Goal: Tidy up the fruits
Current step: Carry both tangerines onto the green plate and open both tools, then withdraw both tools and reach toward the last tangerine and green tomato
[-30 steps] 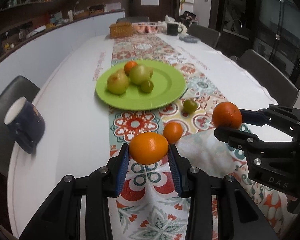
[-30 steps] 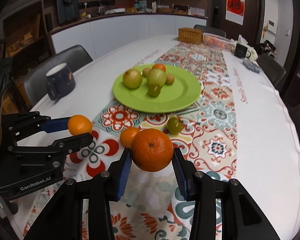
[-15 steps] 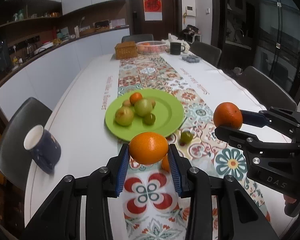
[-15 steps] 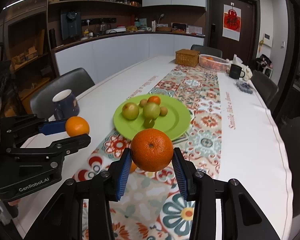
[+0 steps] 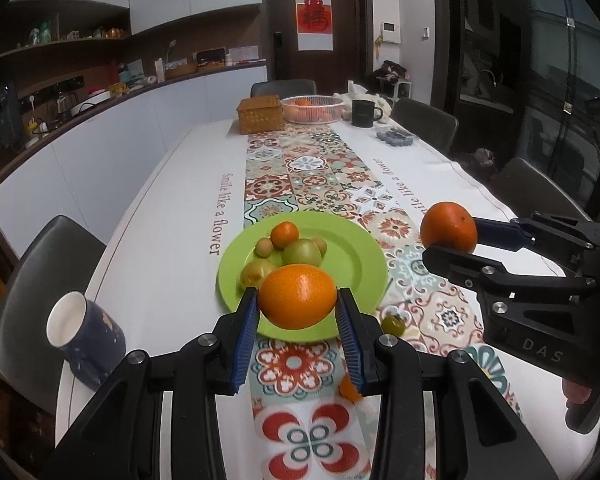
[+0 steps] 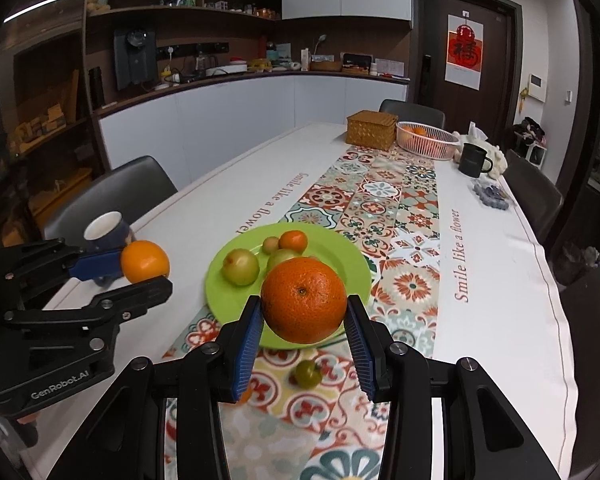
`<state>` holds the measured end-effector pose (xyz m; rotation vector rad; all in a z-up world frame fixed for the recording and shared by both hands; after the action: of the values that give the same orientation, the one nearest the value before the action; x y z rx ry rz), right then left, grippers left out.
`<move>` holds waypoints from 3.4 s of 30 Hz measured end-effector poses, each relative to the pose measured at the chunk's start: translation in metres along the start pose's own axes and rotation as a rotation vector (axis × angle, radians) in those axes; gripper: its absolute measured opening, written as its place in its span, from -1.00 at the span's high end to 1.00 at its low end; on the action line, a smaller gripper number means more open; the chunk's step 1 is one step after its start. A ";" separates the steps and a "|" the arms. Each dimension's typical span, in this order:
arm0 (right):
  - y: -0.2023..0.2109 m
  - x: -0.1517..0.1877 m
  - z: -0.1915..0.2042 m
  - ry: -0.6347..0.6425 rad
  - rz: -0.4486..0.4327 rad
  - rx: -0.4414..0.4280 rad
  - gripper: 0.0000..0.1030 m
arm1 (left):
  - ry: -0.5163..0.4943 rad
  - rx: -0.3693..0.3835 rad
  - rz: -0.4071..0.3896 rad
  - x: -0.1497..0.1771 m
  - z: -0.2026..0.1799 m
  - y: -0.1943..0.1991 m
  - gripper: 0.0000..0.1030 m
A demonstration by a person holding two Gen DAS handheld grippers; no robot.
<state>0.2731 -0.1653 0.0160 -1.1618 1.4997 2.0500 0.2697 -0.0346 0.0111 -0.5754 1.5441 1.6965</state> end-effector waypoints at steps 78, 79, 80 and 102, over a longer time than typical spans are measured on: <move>0.050 0.067 -0.003 0.019 -0.028 0.007 -0.21 | 0.017 -0.083 -0.031 0.052 -0.028 0.052 -0.50; 0.049 0.068 -0.003 0.025 -0.024 0.006 -0.21 | 0.015 -0.086 -0.030 0.053 -0.029 0.050 -0.50; 0.047 0.069 -0.003 0.032 -0.018 0.004 -0.21 | 0.013 -0.086 -0.026 0.056 -0.030 0.048 -0.50; -0.026 0.092 -0.019 0.050 0.112 -0.035 -0.19 | -0.067 -0.012 0.073 0.093 -0.051 -0.029 -0.49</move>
<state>0.2423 -0.1892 -0.0736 -1.1747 1.5917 2.1436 0.2277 -0.0632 -0.0859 -0.4688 1.5250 1.7623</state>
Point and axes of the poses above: each gripper's, at about its wrist camera, not at the fingertips, and y roughly against the way its jaws point, z to its left, x to its underside, the point moved 2 cm from there along -y, roughly the way its jaws point, and after that the axes turned 11 degrees about -x, right-handed, at the moved point
